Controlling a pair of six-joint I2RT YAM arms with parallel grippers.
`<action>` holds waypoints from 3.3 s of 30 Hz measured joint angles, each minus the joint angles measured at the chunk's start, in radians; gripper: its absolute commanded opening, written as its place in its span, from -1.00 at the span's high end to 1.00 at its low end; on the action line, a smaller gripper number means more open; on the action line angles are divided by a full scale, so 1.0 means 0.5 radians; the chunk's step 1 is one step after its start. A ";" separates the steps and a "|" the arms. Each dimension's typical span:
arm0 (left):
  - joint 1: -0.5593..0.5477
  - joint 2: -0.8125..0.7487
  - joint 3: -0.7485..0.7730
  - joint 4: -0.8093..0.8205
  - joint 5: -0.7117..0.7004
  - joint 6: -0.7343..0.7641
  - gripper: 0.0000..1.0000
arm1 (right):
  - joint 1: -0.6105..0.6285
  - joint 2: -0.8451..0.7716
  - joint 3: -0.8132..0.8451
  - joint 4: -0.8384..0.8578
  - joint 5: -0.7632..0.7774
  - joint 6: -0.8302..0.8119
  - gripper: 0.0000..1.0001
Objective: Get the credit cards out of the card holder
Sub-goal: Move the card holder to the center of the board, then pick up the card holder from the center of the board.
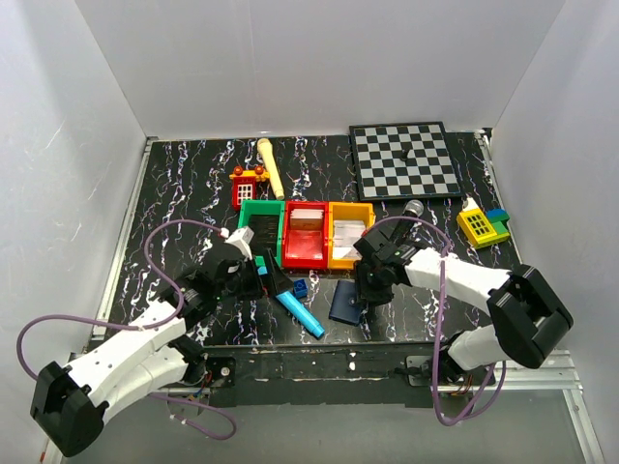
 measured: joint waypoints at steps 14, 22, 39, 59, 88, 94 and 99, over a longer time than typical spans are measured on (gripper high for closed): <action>-0.459 0.401 0.257 0.024 -0.220 -0.127 -0.63 | 0.001 -0.515 -0.106 -0.067 0.127 0.008 -0.33; -0.639 0.865 0.466 0.098 -0.280 -0.110 -0.39 | -0.021 -0.649 -0.393 -0.022 0.111 0.103 -0.30; -0.721 1.340 0.584 0.258 -0.231 -0.096 -0.27 | -0.084 -0.584 -0.515 0.358 -0.078 0.193 -0.10; -0.721 1.538 0.645 0.287 -0.193 -0.073 -0.08 | -0.135 -0.276 -0.361 0.397 -0.182 -0.013 -0.04; -0.721 1.466 0.462 0.471 -0.204 -0.154 -0.11 | -0.137 -0.174 -0.230 0.287 -0.193 -0.246 -0.05; -0.721 1.397 0.417 0.476 -0.220 -0.156 -0.13 | -0.136 -0.196 -0.230 0.262 -0.159 -0.253 -0.11; -0.721 1.311 0.389 0.493 -0.227 -0.155 -0.14 | -0.136 -0.266 -0.227 0.214 -0.140 -0.254 -0.11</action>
